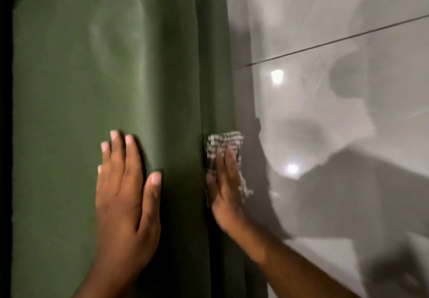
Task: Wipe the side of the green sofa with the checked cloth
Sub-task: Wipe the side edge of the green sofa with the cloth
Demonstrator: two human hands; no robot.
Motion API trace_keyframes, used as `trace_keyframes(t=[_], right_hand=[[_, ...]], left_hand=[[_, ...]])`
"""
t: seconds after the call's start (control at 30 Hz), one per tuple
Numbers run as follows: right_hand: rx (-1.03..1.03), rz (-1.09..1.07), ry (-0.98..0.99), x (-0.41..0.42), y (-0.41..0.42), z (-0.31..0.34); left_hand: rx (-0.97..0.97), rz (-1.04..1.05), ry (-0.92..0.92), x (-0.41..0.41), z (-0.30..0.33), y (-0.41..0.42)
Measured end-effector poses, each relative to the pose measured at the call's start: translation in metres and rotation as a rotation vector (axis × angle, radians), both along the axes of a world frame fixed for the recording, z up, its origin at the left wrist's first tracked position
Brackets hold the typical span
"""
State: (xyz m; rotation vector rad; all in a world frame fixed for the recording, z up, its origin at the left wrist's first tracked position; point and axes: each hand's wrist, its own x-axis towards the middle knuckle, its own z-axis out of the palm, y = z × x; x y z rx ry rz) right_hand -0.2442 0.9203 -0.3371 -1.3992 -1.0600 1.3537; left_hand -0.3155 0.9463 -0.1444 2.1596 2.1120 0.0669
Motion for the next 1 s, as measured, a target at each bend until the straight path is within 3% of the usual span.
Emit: trace_keyframes(t=[0.13,0.33,0.43,0.57,0.73,0.8,0.9,1.0], right_hand=[[-0.051,-0.002,0.019,-0.009,-0.043,-0.010],[-0.061,-0.163,0.061,-0.016,-0.040,-0.009],[-0.103,-0.129,0.094,-0.023,-0.097,-0.007],[-0.161,-0.035,0.121,-0.018,-0.146,0.000],[-0.544,-0.031,0.244,0.032,-0.124,0.045],[-0.549,-0.044,0.272,0.051,-0.124,0.084],[-0.549,-0.091,0.362,0.079,-0.119,0.149],[-0.478,0.051,0.354,0.097,-0.106,0.231]], left_hand=[[0.018,-0.015,0.058,-0.006,-0.001,-0.055],[0.135,-0.018,0.092,-0.003,-0.015,-0.052],[0.160,0.034,0.069,-0.004,-0.017,-0.055],[0.020,-0.025,0.110,-0.008,-0.003,-0.094],[-0.243,-0.048,0.137,-0.022,0.027,-0.239],[-0.323,0.056,0.108,-0.029,0.053,-0.291],[-0.380,0.400,0.049,-0.024,0.108,-0.349],[-0.384,0.717,-0.028,-0.010,0.170,-0.382]])
